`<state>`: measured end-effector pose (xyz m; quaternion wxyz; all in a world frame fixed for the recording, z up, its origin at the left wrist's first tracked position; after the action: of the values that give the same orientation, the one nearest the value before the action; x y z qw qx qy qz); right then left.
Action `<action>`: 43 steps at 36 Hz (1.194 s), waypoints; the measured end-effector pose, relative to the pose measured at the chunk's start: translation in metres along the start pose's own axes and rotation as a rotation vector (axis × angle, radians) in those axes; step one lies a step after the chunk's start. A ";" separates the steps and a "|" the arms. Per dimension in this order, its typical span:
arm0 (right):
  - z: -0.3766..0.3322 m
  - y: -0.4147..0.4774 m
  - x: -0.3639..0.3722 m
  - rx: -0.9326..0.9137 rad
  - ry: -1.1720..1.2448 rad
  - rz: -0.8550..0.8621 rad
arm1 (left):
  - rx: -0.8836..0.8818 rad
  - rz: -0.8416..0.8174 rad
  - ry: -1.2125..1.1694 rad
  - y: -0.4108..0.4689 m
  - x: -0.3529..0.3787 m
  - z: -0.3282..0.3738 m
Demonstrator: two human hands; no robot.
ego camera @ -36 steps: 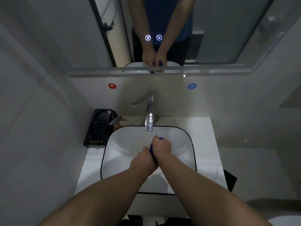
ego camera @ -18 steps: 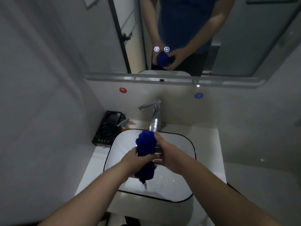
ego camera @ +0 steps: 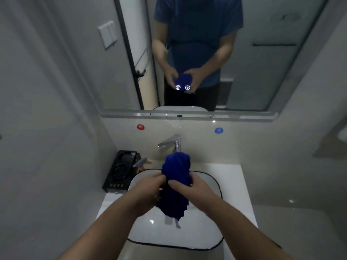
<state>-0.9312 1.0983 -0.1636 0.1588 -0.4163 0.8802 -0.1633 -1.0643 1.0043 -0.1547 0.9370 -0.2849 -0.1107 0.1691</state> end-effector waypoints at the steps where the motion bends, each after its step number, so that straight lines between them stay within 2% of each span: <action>1: -0.002 -0.002 0.001 -0.010 -0.018 0.021 | 0.008 0.059 0.012 0.000 -0.005 0.002; 5: -0.015 -0.014 -0.008 -0.086 -0.079 0.176 | 0.068 0.297 0.029 -0.004 -0.028 0.013; 7: -0.017 -0.019 -0.020 -0.043 -0.035 0.237 | 0.122 0.348 0.060 -0.008 -0.038 0.024; 10: -0.020 -0.024 -0.039 -0.002 -0.064 0.237 | 0.197 0.411 0.202 -0.021 -0.052 0.050; 12: -0.021 -0.029 -0.053 0.007 -0.131 0.264 | 0.269 0.366 0.249 -0.032 -0.055 0.067; 15: -0.024 -0.036 -0.065 -0.027 -0.199 0.315 | 0.350 0.194 0.411 -0.045 -0.048 0.084; 17: -0.030 -0.038 -0.068 -0.066 -0.233 0.329 | 0.471 0.123 0.499 -0.053 -0.045 0.091; 21: -0.039 -0.039 -0.070 -0.034 -0.311 0.298 | 0.631 0.150 0.694 -0.064 -0.042 0.101; 27: -0.055 -0.052 -0.080 0.040 -0.425 0.261 | 0.656 0.285 1.068 -0.064 -0.062 0.114; 32: -0.070 -0.066 -0.077 0.075 -0.400 0.175 | 0.791 0.404 1.049 -0.078 -0.073 0.130; 38: -0.082 -0.072 -0.060 0.056 -0.432 0.123 | 0.771 0.291 0.859 -0.088 -0.053 0.137; 40: -0.086 -0.070 -0.048 -0.021 -0.518 0.144 | 0.742 0.268 0.816 -0.090 -0.041 0.138; 43: -0.105 -0.071 -0.016 -0.279 -0.665 0.202 | 0.667 0.159 0.836 -0.088 -0.019 0.131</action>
<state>-0.9173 1.0843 -0.0373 0.3933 -0.3754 0.8308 0.1190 -1.0989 0.9936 -0.0006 0.9251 -0.0223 0.3531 0.1379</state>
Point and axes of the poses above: each hand's wrist, its own y-axis towards the middle knuckle, its own x-axis out of the palm, z = x × y, the point moved 6 cm from there along y, towards the middle knuckle, and after that the axes turned 3 degrees about -y, right-handed, at the moved point
